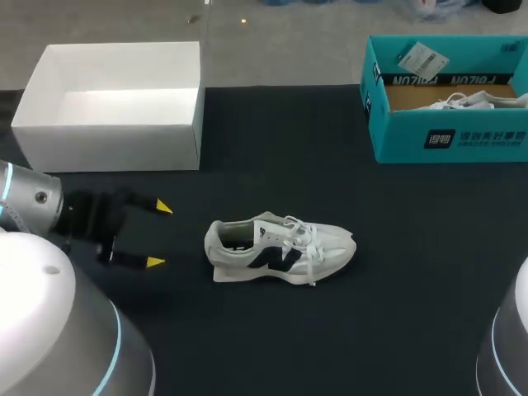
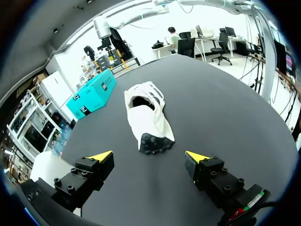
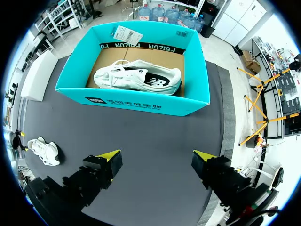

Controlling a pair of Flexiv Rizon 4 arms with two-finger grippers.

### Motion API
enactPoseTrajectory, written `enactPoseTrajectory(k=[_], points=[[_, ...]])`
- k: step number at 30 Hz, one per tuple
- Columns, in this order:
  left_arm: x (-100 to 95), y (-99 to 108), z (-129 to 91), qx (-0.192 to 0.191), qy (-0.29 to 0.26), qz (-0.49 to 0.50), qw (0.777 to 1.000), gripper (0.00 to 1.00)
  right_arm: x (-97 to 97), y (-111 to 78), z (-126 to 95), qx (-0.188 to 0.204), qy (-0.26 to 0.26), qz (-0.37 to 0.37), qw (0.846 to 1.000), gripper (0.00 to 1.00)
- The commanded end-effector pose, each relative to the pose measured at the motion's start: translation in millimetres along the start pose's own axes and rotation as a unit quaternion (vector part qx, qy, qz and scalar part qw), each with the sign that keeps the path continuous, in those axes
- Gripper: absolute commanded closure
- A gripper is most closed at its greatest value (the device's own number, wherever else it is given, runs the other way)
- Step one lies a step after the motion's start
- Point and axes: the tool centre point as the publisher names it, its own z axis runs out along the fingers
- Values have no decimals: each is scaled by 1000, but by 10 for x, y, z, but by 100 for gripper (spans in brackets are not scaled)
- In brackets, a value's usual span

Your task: Take the shoe out of the shoebox, open the shoe tongue, remove and reinsert the insole, then place the shoe into the shoebox

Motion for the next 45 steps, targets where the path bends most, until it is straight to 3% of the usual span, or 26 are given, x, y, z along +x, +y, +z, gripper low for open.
enactPoseTrajectory(k=[1, 22, 25, 37, 45], points=[[-23, 157, 150, 70, -58, -88, 992, 0, 0, 1, 4, 0, 0, 0, 1000, 0], [-20, 68, 747, 70, -32, -156, 985, 0, 0, 1, 4, 0, 0, 0, 1000, 0], [9, 15, 754, 62, -18, -115, 991, 0, 0, 1, 4, 0, 0, 0, 1000, 0], [3, 11, 760, 63, -17, -122, 990, 0, 0, 1, 4, 0, 0, 0, 1000, 0], [57, -13, 954, 69, 7, -154, 986, 0, 0, 1, 4, 0, 0, 0, 1000, 0]])
